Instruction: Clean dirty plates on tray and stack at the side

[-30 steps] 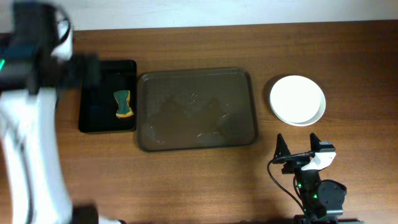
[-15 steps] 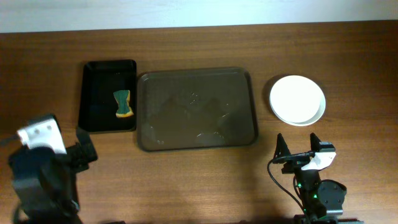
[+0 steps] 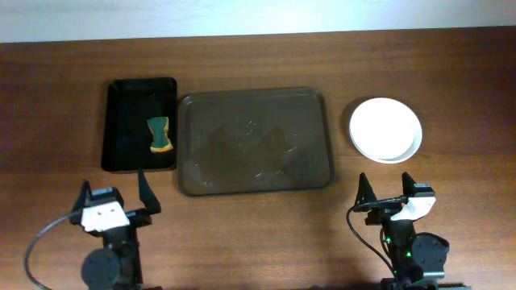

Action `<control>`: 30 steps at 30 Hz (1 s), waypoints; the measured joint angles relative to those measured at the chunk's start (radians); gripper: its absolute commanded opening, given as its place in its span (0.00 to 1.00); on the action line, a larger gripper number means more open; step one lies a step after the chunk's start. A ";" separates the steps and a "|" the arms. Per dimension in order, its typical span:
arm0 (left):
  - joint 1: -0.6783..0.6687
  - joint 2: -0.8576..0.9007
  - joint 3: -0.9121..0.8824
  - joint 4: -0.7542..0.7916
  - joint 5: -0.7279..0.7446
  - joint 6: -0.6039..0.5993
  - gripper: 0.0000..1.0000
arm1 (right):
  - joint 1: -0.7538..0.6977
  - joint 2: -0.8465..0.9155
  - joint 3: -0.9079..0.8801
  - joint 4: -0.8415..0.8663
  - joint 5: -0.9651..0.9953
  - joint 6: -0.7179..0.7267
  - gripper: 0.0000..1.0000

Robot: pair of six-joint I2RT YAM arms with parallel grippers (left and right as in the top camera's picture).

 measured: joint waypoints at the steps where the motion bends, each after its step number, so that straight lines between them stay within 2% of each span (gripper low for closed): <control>1: 0.000 -0.026 -0.029 0.006 0.005 0.011 0.99 | 0.000 0.000 0.000 0.000 0.000 0.000 0.98; 9: 0.000 -0.124 -0.181 0.081 0.100 0.191 0.99 | 0.000 0.000 0.000 0.000 0.000 0.000 0.98; 14: 0.000 -0.125 -0.216 0.021 0.116 0.278 0.99 | 0.000 0.000 0.000 0.000 0.000 0.000 0.98; 30: 0.000 -0.126 -0.216 0.021 0.116 0.313 0.99 | 0.000 0.000 0.000 0.000 0.000 -0.001 0.98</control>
